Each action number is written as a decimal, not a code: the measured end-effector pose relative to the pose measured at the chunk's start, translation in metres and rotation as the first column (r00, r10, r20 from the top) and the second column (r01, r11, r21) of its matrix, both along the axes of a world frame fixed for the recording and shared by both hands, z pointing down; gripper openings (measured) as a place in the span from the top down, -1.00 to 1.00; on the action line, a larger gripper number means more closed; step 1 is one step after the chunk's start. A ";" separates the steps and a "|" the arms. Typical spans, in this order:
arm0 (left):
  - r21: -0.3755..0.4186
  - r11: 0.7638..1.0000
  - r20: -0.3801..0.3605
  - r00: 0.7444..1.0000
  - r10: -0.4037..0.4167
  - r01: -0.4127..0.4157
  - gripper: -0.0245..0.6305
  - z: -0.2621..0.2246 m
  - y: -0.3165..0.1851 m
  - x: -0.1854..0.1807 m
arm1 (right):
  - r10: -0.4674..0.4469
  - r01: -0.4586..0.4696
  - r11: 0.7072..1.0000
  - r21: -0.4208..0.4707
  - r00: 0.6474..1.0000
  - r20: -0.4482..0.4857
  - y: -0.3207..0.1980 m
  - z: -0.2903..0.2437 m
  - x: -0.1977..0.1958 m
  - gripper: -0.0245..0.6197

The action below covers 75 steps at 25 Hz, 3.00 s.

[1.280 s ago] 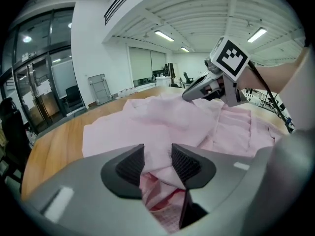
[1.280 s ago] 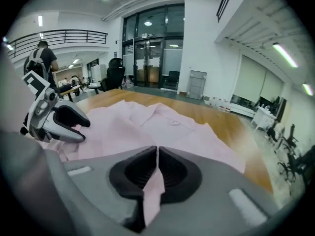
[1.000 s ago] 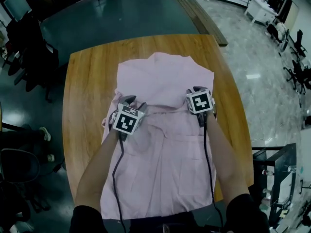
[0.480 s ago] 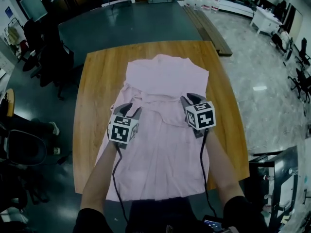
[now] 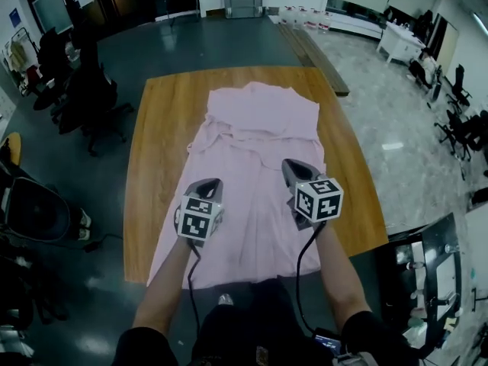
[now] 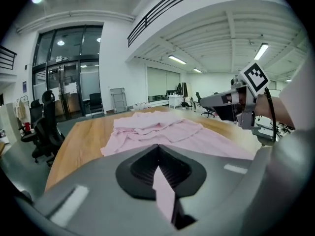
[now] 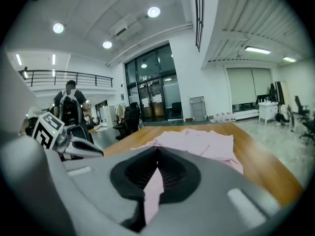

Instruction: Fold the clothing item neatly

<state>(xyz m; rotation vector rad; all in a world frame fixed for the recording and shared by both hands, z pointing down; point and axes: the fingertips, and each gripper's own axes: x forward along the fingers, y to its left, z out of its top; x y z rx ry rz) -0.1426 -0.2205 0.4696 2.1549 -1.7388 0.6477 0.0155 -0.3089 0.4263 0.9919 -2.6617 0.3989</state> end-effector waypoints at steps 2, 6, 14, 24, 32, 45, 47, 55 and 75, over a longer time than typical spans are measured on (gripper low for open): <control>-0.010 1.000 -0.006 1.000 0.011 -0.011 0.90 0.003 0.035 -0.011 | 0.025 -0.025 1.000 0.005 0.999 0.048 0.036 -0.007 -0.005 0.91; -0.032 0.999 -0.009 1.000 0.003 -0.003 0.90 0.019 0.101 -0.029 | 0.067 -0.067 0.998 0.009 0.998 -0.007 0.101 0.010 0.006 0.92; -0.129 0.990 0.027 0.998 -0.056 0.059 0.81 0.061 0.194 -0.075 | 0.161 -0.171 0.984 -0.057 0.976 -0.148 0.191 0.059 0.071 0.92; -0.207 0.957 0.070 0.978 -0.195 0.206 0.22 0.108 0.262 -0.129 | 0.166 -0.204 0.969 -0.142 0.956 -0.240 0.257 0.138 0.134 0.92; -0.285 0.921 0.090 0.964 -0.250 0.265 -0.06 0.136 0.304 -0.124 | 0.120 -0.208 0.941 -0.267 0.943 -0.310 0.300 0.226 0.186 0.70; -0.265 0.931 0.198 0.959 -0.202 0.251 -0.07 0.142 0.305 -0.099 | 0.134 -0.218 0.935 -0.280 0.948 -0.289 0.258 0.334 0.226 0.04; -0.256 0.932 0.168 0.962 -0.217 0.255 -0.10 0.142 0.307 -0.102 | 0.104 -0.173 0.949 -0.263 0.961 -0.257 0.252 0.342 0.217 0.03; -0.245 0.934 0.085 0.965 -0.247 0.261 -0.03 0.146 0.312 -0.105 | -0.072 0.045 0.976 -0.214 0.991 -0.116 0.253 0.352 0.176 0.05; -0.393 0.866 0.065 0.949 -0.309 0.309 0.03 0.152 0.333 -0.131 | -0.110 0.058 0.973 -0.223 0.968 -0.227 0.335 0.237 0.201 0.88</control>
